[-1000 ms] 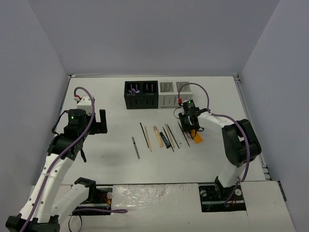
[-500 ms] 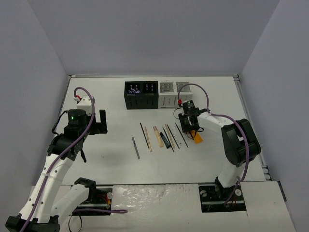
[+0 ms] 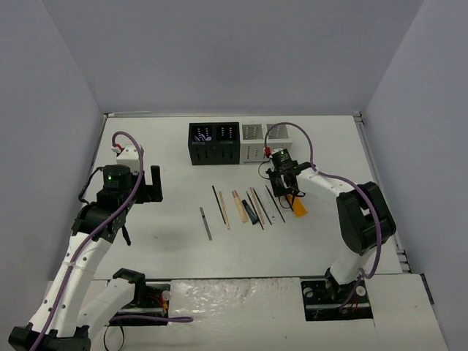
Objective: Organize the makeup
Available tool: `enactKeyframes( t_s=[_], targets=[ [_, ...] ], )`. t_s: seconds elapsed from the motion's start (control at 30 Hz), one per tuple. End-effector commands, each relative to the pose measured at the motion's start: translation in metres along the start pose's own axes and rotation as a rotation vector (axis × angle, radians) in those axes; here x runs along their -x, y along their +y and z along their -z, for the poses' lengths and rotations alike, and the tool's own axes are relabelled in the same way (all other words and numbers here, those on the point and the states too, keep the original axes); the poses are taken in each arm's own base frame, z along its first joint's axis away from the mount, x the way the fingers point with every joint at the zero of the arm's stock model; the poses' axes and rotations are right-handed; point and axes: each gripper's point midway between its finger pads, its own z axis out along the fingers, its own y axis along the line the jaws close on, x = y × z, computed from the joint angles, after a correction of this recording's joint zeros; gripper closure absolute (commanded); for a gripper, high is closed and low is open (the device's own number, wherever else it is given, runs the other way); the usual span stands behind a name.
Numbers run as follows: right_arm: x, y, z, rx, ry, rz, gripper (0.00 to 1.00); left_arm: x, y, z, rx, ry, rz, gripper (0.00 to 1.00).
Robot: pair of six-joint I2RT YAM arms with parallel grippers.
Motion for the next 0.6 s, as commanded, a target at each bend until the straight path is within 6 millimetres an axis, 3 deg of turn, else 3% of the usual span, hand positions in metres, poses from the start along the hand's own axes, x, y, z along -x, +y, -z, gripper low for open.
enactKeyframes(
  t_s=[0.0, 0.17, 0.23, 0.37, 0.57],
  targets=[
    [0.077, 0.029, 0.06, 0.053, -0.237, 0.022, 1.0, 0.026, -0.002, 0.004, -0.014, -0.086, 0.022, 0.03],
    [0.152, 0.091, 0.126, 0.191, -0.463, 0.119, 1.0, 0.027, -0.002, 0.004, -0.014, -0.086, 0.023, 0.03],
    [0.172, 0.106, 0.142, 0.236, -0.527, 0.136, 1.0, 0.027, -0.002, 0.004, -0.012, -0.086, 0.024, 0.03],
    [0.237, 0.141, 0.174, 0.342, -0.742, 0.154, 1.0, 0.027, -0.001, 0.006, -0.007, -0.091, 0.025, 0.03],
    [0.296, 0.175, 0.183, 0.445, -0.999, 0.167, 1.0, 0.027, -0.001, 0.005, -0.007, -0.094, 0.029, 0.03]
  ],
)
